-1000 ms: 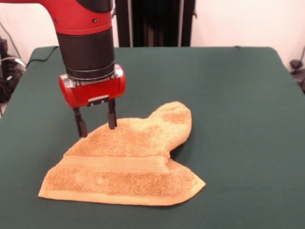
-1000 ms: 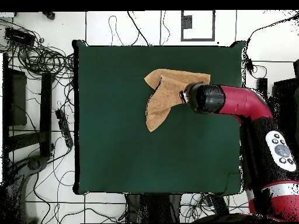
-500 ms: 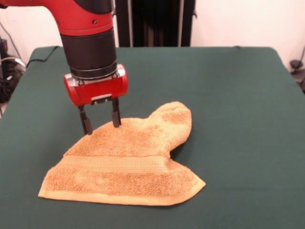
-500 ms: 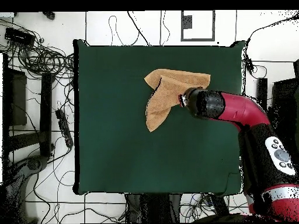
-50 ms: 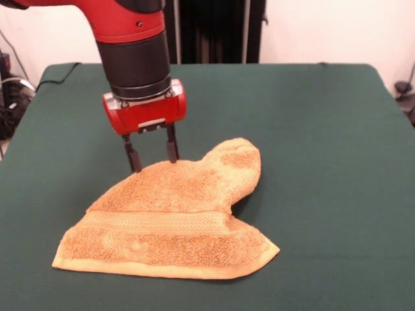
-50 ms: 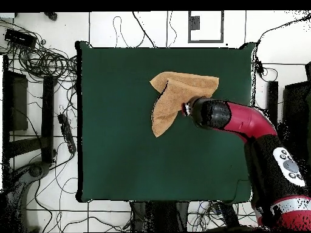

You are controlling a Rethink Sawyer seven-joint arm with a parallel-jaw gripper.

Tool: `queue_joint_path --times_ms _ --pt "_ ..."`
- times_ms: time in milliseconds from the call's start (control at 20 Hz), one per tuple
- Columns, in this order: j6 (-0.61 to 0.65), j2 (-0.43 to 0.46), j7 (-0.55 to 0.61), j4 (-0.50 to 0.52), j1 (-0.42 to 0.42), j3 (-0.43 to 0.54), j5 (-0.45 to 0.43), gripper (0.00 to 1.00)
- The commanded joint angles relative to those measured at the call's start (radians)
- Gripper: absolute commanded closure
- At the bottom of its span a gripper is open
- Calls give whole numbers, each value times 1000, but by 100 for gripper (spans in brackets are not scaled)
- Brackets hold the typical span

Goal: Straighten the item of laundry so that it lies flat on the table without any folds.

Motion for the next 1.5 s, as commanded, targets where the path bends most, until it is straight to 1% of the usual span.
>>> queue_joint_path --times_ms 50,100,250,450,600,650,700,750,850,1050,1250,1500 --pt "-115 -5 352 214 71 -4 95 0" --pt "-141 -15 381 248 78 -7 116 0" --pt "-182 -13 404 290 83 -7 159 0" --pt "-234 10 381 307 75 7 182 0" --pt "-284 48 305 278 44 40 144 0" --pt "-299 61 256 256 27 58 113 0" --pt "-301 66 231 244 21 65 98 0" --pt "-301 71 171 223 5 83 61 0" --pt "-282 72 101 196 -9 103 20 0" --pt "-245 82 26 161 -28 141 -40 0" --pt "-173 79 -19 124 -39 176 -79 0" --pt "-133 78 -44 103 -59 217 -122 0"
